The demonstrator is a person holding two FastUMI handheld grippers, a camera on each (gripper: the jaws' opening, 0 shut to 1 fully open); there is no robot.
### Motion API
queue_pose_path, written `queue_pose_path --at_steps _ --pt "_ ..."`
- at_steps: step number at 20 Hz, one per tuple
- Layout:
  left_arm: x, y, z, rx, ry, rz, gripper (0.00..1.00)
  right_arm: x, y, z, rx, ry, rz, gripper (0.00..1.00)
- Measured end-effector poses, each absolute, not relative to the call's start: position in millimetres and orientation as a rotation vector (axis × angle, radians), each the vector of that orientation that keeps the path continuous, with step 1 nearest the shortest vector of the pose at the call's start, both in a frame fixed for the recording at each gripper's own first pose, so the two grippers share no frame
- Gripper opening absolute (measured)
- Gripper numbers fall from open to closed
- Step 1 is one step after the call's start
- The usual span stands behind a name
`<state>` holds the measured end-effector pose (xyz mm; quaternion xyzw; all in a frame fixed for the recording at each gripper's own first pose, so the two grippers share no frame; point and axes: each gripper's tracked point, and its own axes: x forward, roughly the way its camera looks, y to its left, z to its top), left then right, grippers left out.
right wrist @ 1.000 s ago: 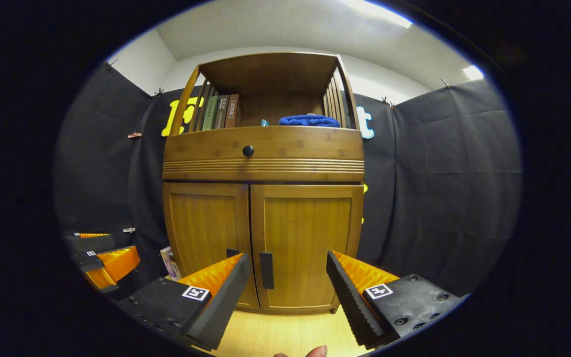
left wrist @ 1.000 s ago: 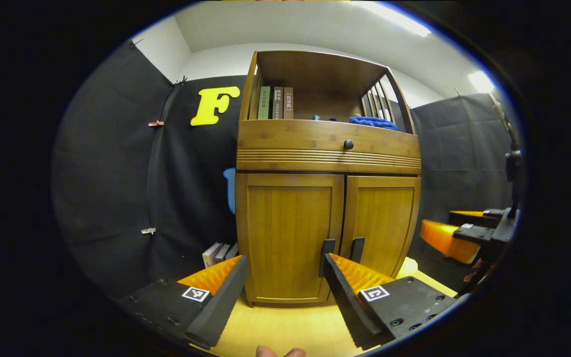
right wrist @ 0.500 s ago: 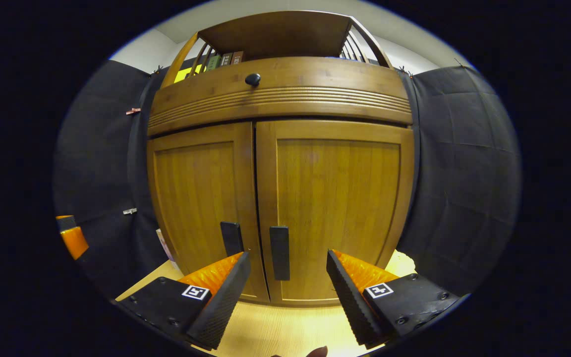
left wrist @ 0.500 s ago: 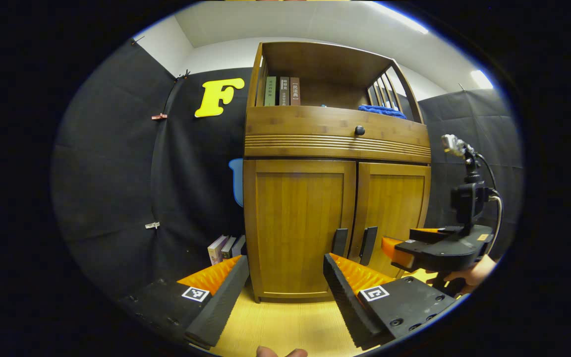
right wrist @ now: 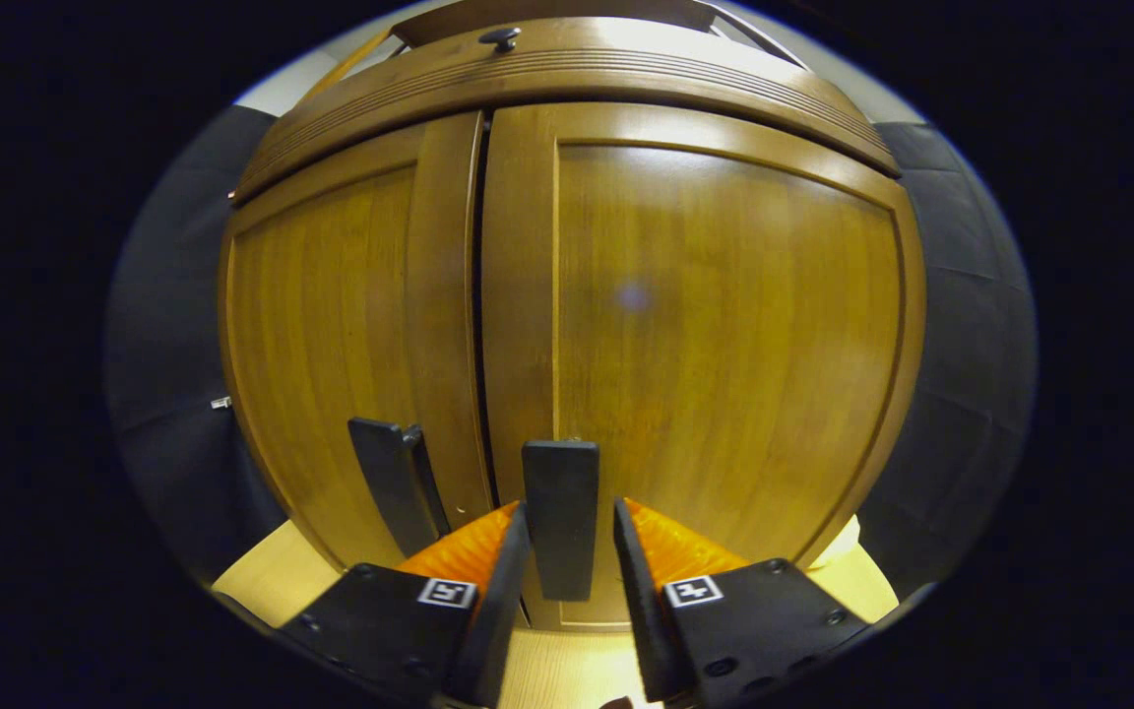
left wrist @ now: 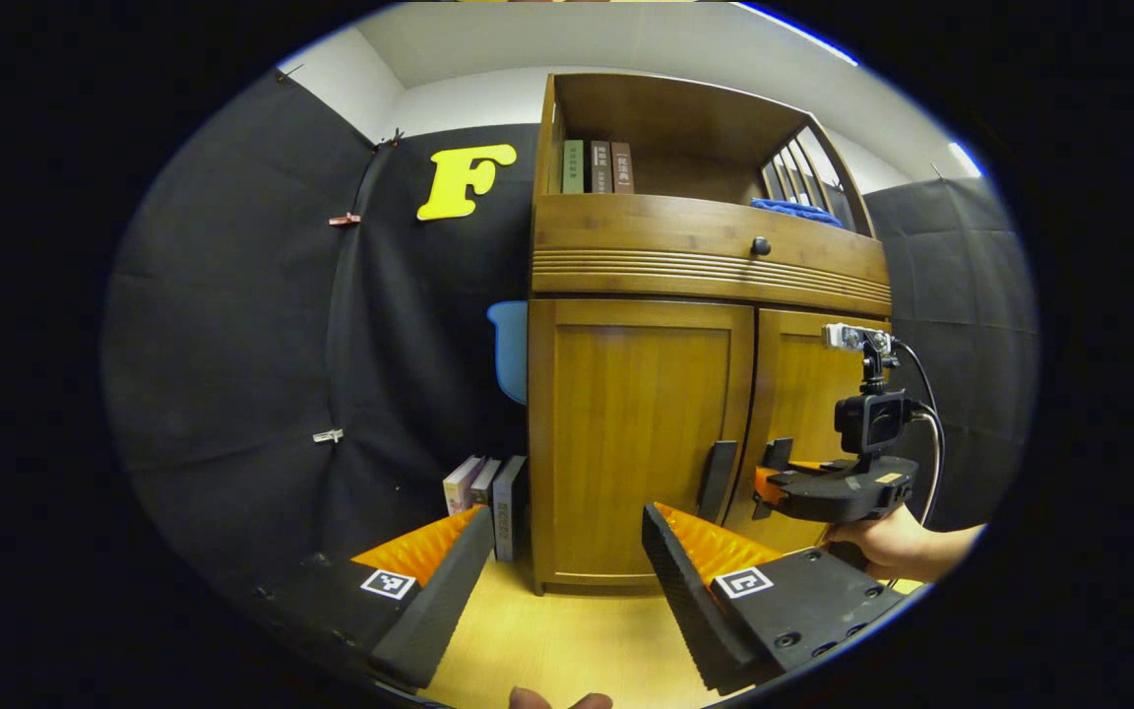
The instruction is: Open the right door of the double-door shoe cabinet with the right hand, and open the left door with the left hand.
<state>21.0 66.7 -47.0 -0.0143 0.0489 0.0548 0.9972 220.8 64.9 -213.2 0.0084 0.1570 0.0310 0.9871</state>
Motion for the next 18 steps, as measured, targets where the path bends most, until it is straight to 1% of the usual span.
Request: queue_pose_path --at_steps 1,2,4,5,6,7,9,13,18 --pt "20.6 73.6 -48.4 -0.030 0.102 0.121 0.93 230.3 64.4 -217.7 0.017 0.318 0.044 0.44" --pt "19.7 78.0 -49.6 -0.033 0.105 0.129 0.95 217.5 64.0 -210.9 0.022 0.317 0.047 0.39" --pt "17.0 81.8 -52.9 -0.037 0.114 0.141 0.94 225.0 64.0 -216.3 0.025 0.300 0.047 0.40" --pt "16.6 83.3 -54.0 -0.039 0.119 0.145 0.94 223.7 63.5 -214.8 0.017 0.305 0.043 0.35" --pt "15.0 84.2 -54.2 -0.040 0.120 0.150 0.95 223.2 62.8 -217.8 -0.001 0.322 0.044 0.35" --pt "13.6 84.5 -53.5 -0.038 0.119 0.153 0.95 222.0 62.3 -216.3 -0.003 0.325 0.049 0.28" --pt "9.2 83.6 -51.9 -0.032 0.114 0.156 0.95 213.9 63.0 -214.0 0.030 0.336 0.073 0.28" --pt "-0.1 77.4 -47.8 -0.025 0.105 0.157 0.95 172.8 53.4 -205.2 0.041 0.333 0.128 0.28" --pt "-11.8 65.5 -44.8 -0.032 0.096 0.152 0.95 126.4 30.4 -192.7 0.070 0.334 0.153 0.28"
